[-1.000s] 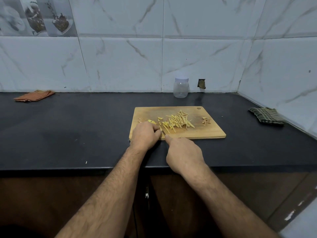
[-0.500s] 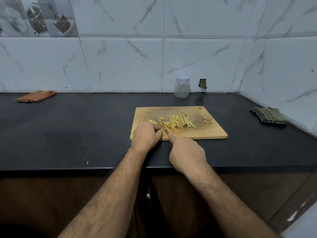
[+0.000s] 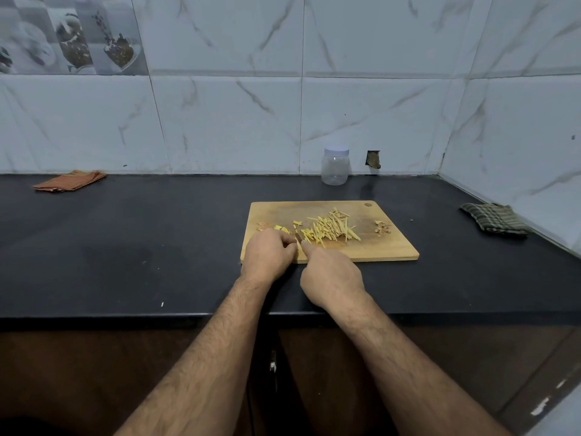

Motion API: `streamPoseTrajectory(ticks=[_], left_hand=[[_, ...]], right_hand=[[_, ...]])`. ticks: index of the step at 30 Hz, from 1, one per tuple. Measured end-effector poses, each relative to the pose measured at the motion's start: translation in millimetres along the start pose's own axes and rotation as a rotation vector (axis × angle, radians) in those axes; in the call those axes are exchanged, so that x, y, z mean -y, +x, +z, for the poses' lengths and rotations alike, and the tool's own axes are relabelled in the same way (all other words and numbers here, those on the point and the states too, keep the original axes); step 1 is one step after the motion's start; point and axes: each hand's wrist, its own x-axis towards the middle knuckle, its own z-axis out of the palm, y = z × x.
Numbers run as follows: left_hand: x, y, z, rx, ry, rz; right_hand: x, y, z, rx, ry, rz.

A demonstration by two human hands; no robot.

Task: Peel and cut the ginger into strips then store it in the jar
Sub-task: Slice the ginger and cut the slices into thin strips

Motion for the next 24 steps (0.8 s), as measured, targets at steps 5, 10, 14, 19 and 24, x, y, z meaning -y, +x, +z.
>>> streamPoseTrajectory(ticks=[5, 10, 14, 19, 24], left_hand=[[-1.5, 0.6, 1.0, -0.023, 0.004, -0.006], [-0.2, 2.7, 2.4, -0.011, -0.007, -0.011], [0.7, 4.3, 3.9, -0.005, -0.013, -0.019], [2.7, 5.2, 5.5, -0.012, -0.024, -0.022], [1.8, 5.3, 4.8, -0.021, -0.03, -0.03]], right_hand=[[-0.5, 1.4, 0.4, -0.003, -0.009, -0.019], [0.0, 6.0, 2.5, 0.013, -0.027, -0.005], [0.6, 9.8, 2.1, 0.036, -0.043, -0.003], [2.4, 13.1, 1.8, 0.038, -0.073, -0.012], [-1.5, 4.1, -0.2, 0.051, -0.08, -0.016]])
